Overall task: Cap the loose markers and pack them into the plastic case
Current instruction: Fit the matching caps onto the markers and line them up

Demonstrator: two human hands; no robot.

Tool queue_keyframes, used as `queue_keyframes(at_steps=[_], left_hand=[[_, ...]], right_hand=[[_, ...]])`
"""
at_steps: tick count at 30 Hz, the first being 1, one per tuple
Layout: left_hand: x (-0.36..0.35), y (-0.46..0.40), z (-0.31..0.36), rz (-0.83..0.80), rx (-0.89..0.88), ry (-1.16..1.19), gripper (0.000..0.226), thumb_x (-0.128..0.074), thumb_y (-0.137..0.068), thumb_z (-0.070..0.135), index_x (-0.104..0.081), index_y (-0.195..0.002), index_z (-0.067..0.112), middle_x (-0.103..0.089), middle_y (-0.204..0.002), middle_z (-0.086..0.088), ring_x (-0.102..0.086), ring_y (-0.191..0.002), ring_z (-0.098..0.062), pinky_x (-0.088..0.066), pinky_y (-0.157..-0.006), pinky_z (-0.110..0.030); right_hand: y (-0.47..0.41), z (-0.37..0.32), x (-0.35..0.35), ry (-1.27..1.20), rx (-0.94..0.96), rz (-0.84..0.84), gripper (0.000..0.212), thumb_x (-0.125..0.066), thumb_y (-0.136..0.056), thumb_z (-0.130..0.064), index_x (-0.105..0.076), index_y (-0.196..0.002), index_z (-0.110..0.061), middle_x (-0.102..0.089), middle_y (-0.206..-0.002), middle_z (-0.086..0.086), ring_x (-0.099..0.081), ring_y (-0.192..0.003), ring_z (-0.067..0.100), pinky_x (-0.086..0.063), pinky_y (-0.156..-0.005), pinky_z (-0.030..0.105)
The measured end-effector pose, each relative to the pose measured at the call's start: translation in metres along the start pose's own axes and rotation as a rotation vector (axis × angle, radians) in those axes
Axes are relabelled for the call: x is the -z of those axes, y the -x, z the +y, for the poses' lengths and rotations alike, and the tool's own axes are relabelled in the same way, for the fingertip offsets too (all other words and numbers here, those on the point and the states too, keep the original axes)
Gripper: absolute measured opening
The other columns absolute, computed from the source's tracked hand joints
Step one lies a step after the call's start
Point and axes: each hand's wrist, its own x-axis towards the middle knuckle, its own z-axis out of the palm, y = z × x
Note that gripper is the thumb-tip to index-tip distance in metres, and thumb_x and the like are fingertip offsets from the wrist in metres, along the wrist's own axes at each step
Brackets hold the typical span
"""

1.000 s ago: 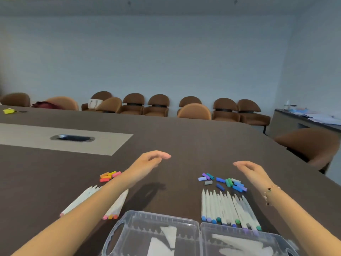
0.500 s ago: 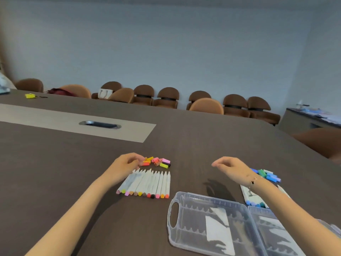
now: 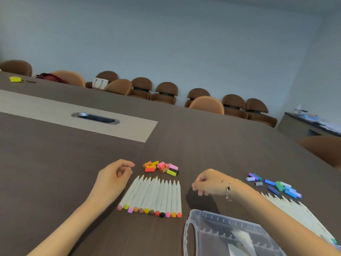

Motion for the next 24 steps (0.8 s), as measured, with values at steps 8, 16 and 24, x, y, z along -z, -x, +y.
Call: queue_keyframes(at_steps=[8,16,24], left_hand=[[0.009,-0.047,-0.021,-0.169,0.069,-0.17,0.008,-0.057,-0.091,0.026,-0.062,-0.09,0.032,-0.066,-0.085,0.009,-0.06,-0.078,-0.009,-0.043,-0.064,-0.014],[0.019,-0.054,0.01,-0.791,0.218,-0.598,0.033,-0.058,-0.085,0.049,-0.061,-0.086,0.017,-0.06,-0.07,0.006,-0.046,-0.046,-0.005,-0.039,-0.045,-0.013],[0.004,-0.049,0.016,-0.815,0.264,-0.611,0.02,-0.056,-0.087,0.033,-0.065,-0.091,0.015,-0.059,-0.073,0.001,-0.047,-0.049,-0.007,-0.039,-0.046,-0.014]], right_hand=[[-0.041,-0.007,-0.016,0.127,-0.067,-0.126,0.035,-0.048,-0.093,-0.039,-0.07,-0.103,-0.013,-0.065,-0.083,-0.006,-0.057,-0.077,0.007,-0.046,-0.087,0.027],[-0.06,-0.004,0.0,0.107,-0.059,-0.023,0.031,-0.05,-0.093,-0.036,-0.069,-0.097,-0.013,-0.063,-0.082,-0.005,-0.059,-0.084,0.011,-0.049,-0.083,0.026],[-0.081,-0.027,0.014,0.074,0.168,0.172,0.015,-0.052,-0.093,-0.017,-0.063,-0.103,-0.015,-0.057,-0.098,-0.004,-0.055,-0.093,0.011,-0.044,-0.077,0.018]])
